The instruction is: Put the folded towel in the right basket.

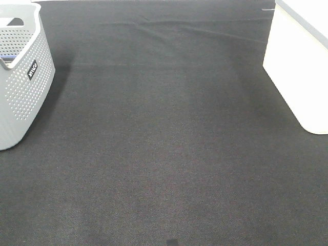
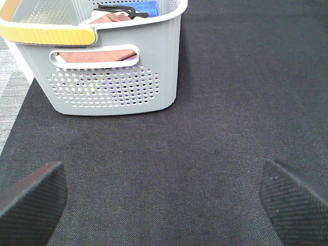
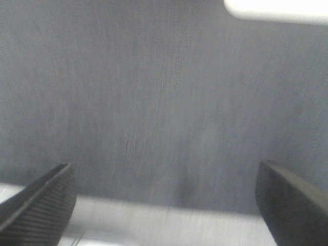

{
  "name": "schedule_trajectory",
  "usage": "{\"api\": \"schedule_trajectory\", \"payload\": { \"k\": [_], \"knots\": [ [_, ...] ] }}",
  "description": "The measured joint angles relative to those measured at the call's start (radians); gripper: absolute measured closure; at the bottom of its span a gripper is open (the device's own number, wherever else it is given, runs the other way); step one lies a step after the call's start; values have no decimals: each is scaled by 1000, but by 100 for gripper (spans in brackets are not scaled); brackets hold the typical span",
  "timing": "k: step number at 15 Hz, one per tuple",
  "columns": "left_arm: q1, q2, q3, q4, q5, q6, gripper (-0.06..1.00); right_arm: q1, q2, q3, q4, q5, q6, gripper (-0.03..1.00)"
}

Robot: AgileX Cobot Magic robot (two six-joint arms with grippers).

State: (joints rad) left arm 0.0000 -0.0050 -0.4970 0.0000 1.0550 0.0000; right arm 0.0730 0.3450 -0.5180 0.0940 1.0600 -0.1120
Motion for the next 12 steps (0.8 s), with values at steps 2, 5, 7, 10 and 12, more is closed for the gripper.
{"api": "schedule_trajectory", "payload": {
  "k": [2,5,7,10,12],
  "knots": [
    [0,0,0,0,0,0,-3,0,-85,6,0,5,0,9],
    [0,0,0,0,0,0,-3,0,-170,6,-1,6,0,9],
    [0,0,0,0,0,0,-3,0,-177,6,-1,6,0,9],
    [0,0,0,0,0,0,-3,0,-177,6,-1,6,0,9],
    [0,0,0,0,0,0,-3,-1,-177,6,-1,6,0,10]
  ]
}}
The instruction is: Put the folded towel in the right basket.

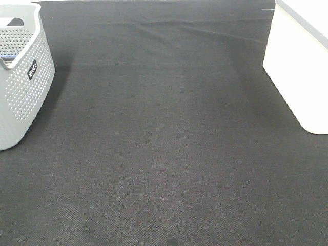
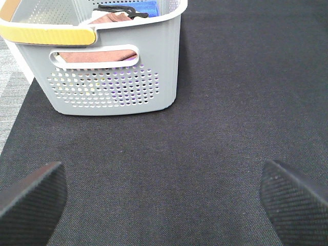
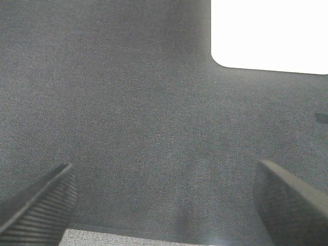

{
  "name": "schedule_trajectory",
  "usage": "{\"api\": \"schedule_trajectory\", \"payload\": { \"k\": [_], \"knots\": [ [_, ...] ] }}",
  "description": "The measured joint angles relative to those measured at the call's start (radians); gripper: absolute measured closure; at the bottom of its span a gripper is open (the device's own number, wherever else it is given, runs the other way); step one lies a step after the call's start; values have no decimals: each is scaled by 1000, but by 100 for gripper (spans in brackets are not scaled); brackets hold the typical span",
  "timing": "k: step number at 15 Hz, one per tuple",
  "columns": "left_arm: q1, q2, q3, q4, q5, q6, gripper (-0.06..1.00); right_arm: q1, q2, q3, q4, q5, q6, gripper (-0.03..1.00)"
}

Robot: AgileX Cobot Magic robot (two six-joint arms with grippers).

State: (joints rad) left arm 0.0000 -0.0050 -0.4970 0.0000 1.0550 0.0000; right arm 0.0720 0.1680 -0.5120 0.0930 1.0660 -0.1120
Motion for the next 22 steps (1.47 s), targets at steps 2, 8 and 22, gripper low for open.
{"api": "schedule_trajectory", "payload": {
  "k": [2,8,22],
  "knots": [
    [0,0,0,0,0,0,-3,-30,0,0,4,0,0,10],
    [0,0,0,0,0,0,-3,-67,-155,0,4,0,0,10],
    [0,0,0,0,0,0,-3,-67,-175,0,4,0,-1,10]
  ]
}}
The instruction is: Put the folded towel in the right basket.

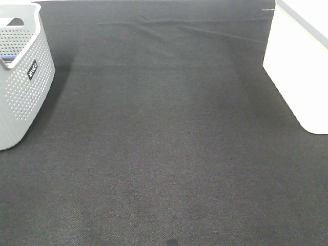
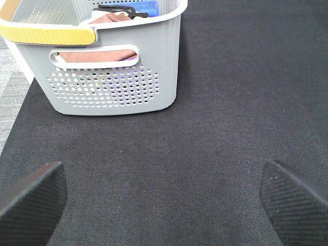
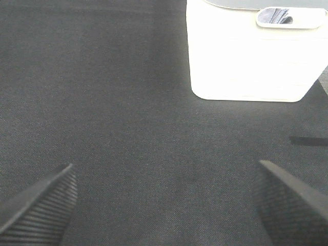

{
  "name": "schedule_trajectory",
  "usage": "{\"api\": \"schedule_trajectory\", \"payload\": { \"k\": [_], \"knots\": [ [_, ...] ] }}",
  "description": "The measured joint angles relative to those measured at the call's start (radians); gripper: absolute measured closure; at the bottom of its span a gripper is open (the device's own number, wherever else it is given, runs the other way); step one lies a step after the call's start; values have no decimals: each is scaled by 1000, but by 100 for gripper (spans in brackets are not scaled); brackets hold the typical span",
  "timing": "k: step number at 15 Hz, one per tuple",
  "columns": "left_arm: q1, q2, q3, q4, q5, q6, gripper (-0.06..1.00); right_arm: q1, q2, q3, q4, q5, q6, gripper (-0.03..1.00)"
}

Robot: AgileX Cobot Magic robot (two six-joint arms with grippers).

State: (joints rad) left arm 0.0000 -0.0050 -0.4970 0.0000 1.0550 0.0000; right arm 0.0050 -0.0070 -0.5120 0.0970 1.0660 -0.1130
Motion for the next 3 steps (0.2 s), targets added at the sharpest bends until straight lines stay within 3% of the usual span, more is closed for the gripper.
{"api": "schedule_trajectory", "payload": {
  "k": [3],
  "knots": [
    [0,0,0,0,0,0,-3,0,0,0,0,0,0,10]
  ]
}}
